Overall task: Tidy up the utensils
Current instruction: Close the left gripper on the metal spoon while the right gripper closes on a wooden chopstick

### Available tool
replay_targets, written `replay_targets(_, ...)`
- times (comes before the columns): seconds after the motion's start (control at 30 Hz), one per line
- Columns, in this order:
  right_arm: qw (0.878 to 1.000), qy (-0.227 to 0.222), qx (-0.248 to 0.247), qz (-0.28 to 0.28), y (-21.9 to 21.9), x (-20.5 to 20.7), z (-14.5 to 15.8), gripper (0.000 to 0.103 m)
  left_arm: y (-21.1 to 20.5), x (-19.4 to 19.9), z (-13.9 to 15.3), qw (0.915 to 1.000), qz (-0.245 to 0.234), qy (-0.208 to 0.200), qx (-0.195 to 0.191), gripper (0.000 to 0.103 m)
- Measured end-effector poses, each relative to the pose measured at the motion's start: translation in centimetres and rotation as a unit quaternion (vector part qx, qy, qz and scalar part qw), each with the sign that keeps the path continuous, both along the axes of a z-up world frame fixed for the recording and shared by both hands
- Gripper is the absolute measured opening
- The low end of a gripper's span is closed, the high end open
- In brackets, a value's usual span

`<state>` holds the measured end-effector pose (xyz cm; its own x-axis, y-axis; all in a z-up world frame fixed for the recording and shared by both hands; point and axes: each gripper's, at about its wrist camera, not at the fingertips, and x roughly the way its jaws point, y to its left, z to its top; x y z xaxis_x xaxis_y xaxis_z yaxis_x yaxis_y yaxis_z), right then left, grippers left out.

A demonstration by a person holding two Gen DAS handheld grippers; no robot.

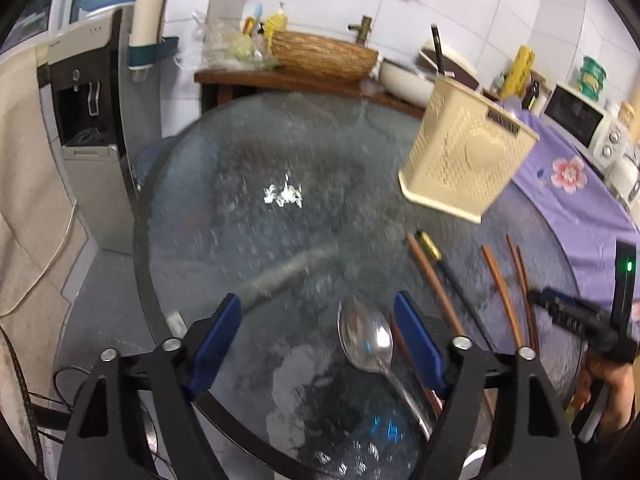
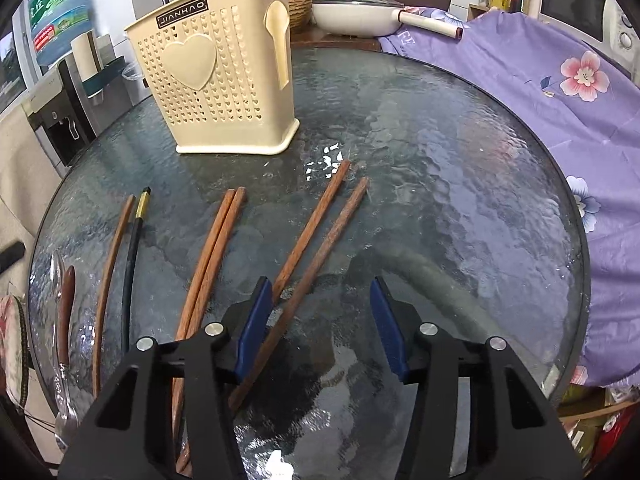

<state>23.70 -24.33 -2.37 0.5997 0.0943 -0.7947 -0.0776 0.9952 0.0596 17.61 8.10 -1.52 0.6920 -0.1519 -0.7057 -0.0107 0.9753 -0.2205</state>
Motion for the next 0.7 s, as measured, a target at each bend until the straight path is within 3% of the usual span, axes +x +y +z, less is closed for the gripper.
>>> replay_targets(0.13,1.0,0.004,0.002,-0.004,-0.1,0.5,0.1,0.048,-0.5,-0.2,-1.0,0.9998,-0.011,0.014,-0.003,0.067)
replay_targets(0.33,0.998,0.014,0.056,-0.021,-1.6,1.5,0.0,0.036,-0.7,-0.4,-1.5,0.9997,-0.013,0.019,-0.005,0.065)
replay_targets(0.7,0.999,0.026,0.011,-0.027,-0.5,4.6,0.0,0.033,-1.7,-0.6,-1.6,0.9995,-0.02,0.024,0.01,0.057)
